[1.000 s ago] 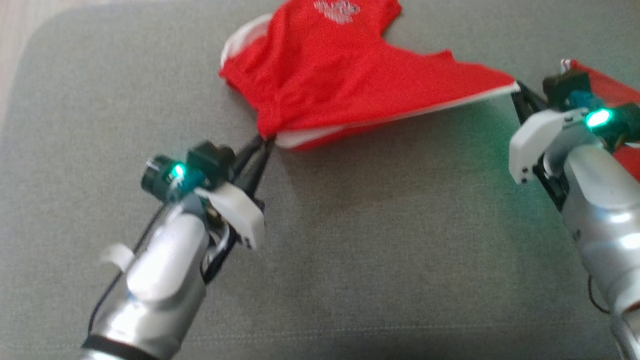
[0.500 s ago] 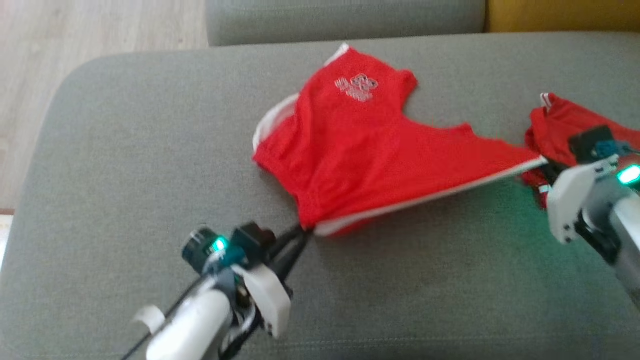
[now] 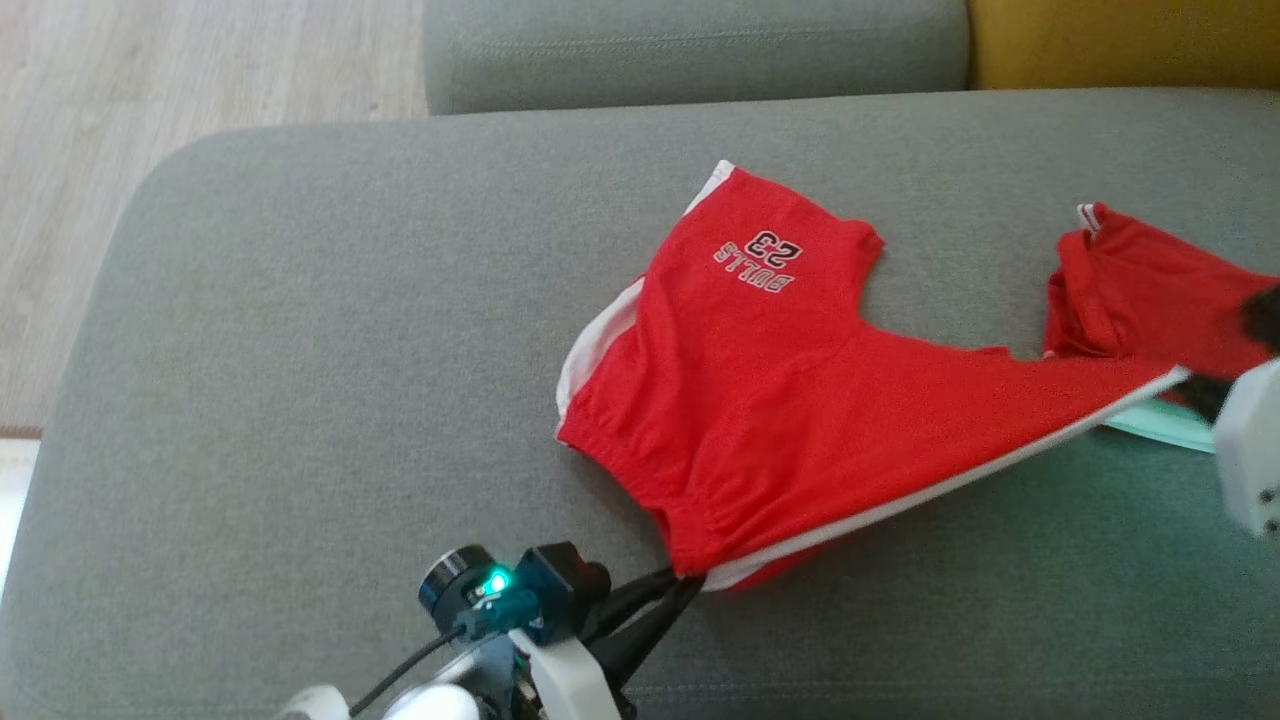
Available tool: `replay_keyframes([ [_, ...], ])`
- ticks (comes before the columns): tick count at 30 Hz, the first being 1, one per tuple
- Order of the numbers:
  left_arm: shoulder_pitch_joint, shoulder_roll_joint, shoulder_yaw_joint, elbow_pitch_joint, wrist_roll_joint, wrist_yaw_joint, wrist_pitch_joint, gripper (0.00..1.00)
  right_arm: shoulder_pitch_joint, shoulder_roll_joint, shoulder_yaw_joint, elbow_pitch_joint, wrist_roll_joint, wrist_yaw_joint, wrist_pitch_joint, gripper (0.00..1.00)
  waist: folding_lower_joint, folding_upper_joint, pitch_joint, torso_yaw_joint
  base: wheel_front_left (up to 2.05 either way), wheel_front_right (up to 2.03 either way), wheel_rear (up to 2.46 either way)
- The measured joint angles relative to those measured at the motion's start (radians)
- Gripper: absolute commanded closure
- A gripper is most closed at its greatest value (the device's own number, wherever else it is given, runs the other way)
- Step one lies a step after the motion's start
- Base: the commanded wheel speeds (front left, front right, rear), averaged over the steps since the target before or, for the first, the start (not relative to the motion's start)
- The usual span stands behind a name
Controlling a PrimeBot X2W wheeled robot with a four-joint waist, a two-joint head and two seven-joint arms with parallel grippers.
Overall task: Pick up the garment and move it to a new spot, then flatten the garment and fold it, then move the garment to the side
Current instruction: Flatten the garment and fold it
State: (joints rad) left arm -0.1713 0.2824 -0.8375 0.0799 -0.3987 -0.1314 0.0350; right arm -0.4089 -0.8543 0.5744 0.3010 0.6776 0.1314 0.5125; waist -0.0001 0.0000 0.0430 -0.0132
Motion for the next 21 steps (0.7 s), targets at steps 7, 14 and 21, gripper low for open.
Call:
replay_keyframes([
  [7, -0.031, -0.002, 0.029, -0.053, 0.0, 0.03, 0.006, 1.0, 0.004, -0.004, -0.113, -0.081, -0.042, 0.0, 0.048, 1.0, 0.0, 0.0, 0.036, 0.026, 0.0, 0.0, 0.0],
  [14, -0.113, -0.022, 0.075, -0.048, -0.018, 0.036, -0.003, 1.0, -0.069, 0.052, -0.18, -0.114, -0.097, 0.0, 0.105, 1.0, 0.0, 0.0, 0.087, 0.078, 0.0, 0.0, 0.0],
  [21, -0.19, -0.058, 0.077, 0.008, -0.018, 0.035, -0.027, 1.0, -0.232, 0.077, -0.132, -0.075, -0.155, 0.0, 0.141, 1.0, 0.0, 0.0, 0.148, 0.144, 0.0, 0.0, 0.0],
])
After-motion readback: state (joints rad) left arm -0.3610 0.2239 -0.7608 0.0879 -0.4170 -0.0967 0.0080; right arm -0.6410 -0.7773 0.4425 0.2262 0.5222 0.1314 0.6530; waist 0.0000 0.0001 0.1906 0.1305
